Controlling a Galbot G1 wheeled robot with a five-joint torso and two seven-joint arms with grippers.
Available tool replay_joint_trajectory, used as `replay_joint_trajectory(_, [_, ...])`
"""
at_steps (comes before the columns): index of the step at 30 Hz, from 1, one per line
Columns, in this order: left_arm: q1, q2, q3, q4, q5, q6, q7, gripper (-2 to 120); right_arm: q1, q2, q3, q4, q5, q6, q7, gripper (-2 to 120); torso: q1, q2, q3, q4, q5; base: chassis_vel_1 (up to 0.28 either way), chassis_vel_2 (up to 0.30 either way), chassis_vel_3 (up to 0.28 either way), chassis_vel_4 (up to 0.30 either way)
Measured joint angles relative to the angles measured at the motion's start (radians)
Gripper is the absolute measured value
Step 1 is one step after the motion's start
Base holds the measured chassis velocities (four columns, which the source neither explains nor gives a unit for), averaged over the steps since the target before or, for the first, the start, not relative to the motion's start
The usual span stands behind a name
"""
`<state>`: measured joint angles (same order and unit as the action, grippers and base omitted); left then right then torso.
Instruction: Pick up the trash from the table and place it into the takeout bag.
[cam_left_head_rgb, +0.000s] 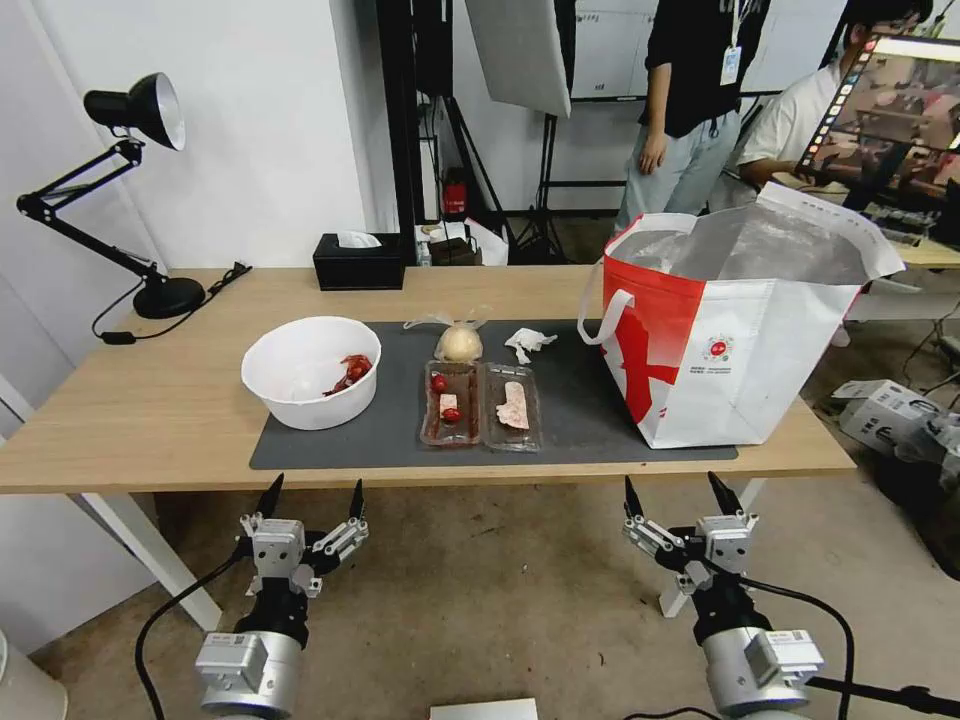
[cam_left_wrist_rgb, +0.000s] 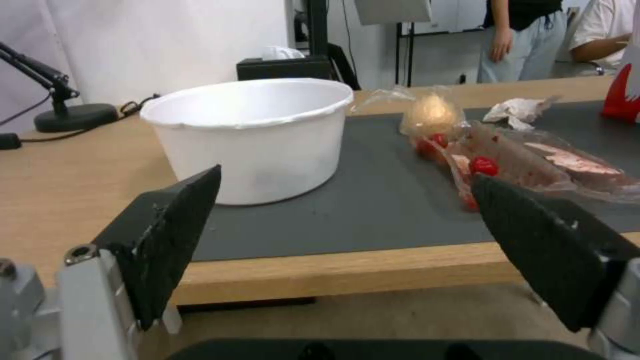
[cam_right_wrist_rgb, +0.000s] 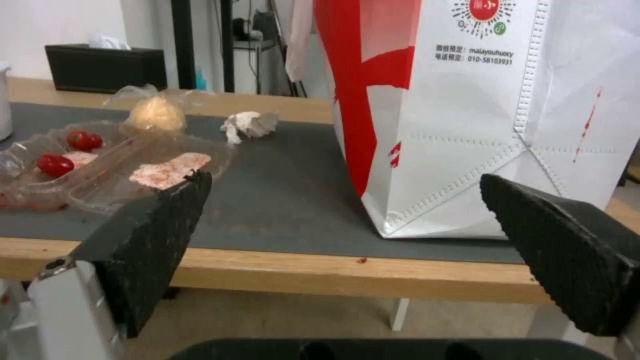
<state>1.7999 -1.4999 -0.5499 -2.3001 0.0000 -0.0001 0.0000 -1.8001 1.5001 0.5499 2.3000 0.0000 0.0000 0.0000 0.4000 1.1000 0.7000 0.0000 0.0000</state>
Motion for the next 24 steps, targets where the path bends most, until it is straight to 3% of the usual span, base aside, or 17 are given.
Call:
replay_joint_trajectory(15, [0.002,-0.002,-0.003,-0.006,-0.004,0.0,-0.001,100,0.003,-0.002,0.0,0.001,0.001,-0.003,0.001,100,0.0,0.0,0.0,0.0,-0.0001,0.0,0.0,0.0,0.0])
replay_joint_trajectory(18, [0.019,-0.018,-0.031,-0.057,-0.034,-0.002,-0.024,100,0.034,-0.02,0.003,0.012,0.014,-0.048,0.008,100,0.0,0.0,0.0,-0.0003,-0.0002,0.0,0.0,0.0,0.0])
replay_joint_trajectory(21, [0.061,-0.058,-0.101,-0.177,-0.109,-0.015,-0.083,100,0.116,-0.063,0.012,0.045,0.047,-0.163,0.027,100,0.0,0.0,0.0,0.0003,0.0004,0.0,0.0,0.0,0.0])
replay_joint_trajectory(22, [0.061,-0.058,-0.101,-0.177,-0.109,-0.015,-0.083,100,0.116,-0.063,0.012,0.045,0.047,-0.163,0.027,100,0.0,0.0,0.0,0.0003,0.0004,0.0,0.0,0.0,0.0])
replay_joint_trajectory(24, [0.086,-0.076,-0.136,-0.202,-0.154,-0.021,-0.107,100,0.181,-0.098,0.018,0.07,0.073,-0.255,0.044,100,0.0,0.0,0.0,0.0008,-0.0001,0.0,0.0,0.0,0.0])
